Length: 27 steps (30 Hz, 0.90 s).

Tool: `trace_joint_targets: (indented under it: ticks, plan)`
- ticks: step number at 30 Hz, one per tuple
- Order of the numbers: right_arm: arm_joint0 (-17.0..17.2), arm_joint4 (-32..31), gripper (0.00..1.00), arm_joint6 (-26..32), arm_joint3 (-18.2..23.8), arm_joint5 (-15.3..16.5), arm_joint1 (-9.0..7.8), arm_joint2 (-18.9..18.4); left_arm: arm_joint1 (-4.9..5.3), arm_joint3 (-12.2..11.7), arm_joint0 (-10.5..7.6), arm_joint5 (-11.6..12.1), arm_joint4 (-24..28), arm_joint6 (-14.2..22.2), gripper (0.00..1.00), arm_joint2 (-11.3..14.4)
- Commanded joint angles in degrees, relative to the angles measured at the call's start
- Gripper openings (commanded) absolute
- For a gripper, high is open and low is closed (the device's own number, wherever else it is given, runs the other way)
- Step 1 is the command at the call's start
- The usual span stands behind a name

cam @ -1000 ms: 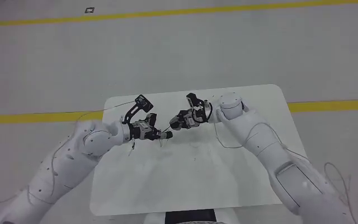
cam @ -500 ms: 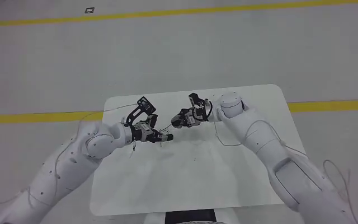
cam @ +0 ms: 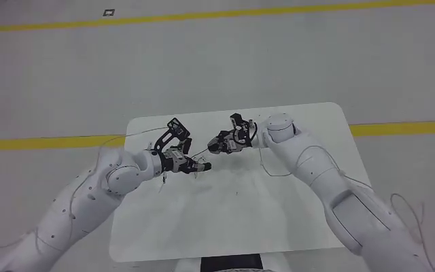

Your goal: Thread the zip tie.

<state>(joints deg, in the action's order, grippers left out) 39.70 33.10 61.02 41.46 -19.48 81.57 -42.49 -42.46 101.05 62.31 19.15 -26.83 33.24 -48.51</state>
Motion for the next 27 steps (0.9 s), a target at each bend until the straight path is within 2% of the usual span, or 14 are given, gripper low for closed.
trace_joint_targets:
  ticks: [1,7,10,15,19,21,23,24,27]
  plan:
    - [0.06,0.2,0.0,-0.01,0.17,0.0,-0.06,-0.11,-0.09,0.04,-0.15,0.09,-0.32,-0.15,1.0,0.09]
    - [0.43,0.24,0.0,-0.67,0.48,0.25,-0.06,-0.19,-0.09,0.04,-0.15,0.09,-0.32,-0.15,1.0,0.09]
    - [1.36,-0.05,0.0,-2.07,2.38,0.0,-0.26,-0.57,-0.28,-0.08,0.21,-0.54,-0.85,-1.25,1.0,0.25]
    - [1.53,-0.09,0.0,-2.29,3.23,0.0,-0.52,-0.3,-0.6,0.01,0.08,-1.41,-2.52,-1.34,1.0,0.46]
    - [1.14,0.51,0.0,-2.42,3.03,0.0,-0.57,0.24,-0.82,-0.02,0.01,-1.89,-3.33,-1.44,0.51,0.48]
    - [0.95,0.77,0.0,-2.3,2.99,0.0,-0.6,0.58,-0.91,-0.02,0.05,-2.09,-3.67,-1.59,0.42,0.44]
    - [0.76,1.12,0.0,-1.93,2.84,0.0,-0.64,1.09,-0.99,-0.15,0.06,-2.1,-3.92,-1.66,0.38,0.35]
    - [0.67,1.38,0.0,-1.83,2.71,0.0,-0.65,1.26,-1.03,-0.16,0.08,-2.09,-4.0,-1.68,0.32,0.34]
    - [0.34,2.21,0.0,-1.78,2.06,0.0,-0.67,2.02,-1.16,-0.27,0.07,-1.94,-4.29,-1.66,0.27,0.26]
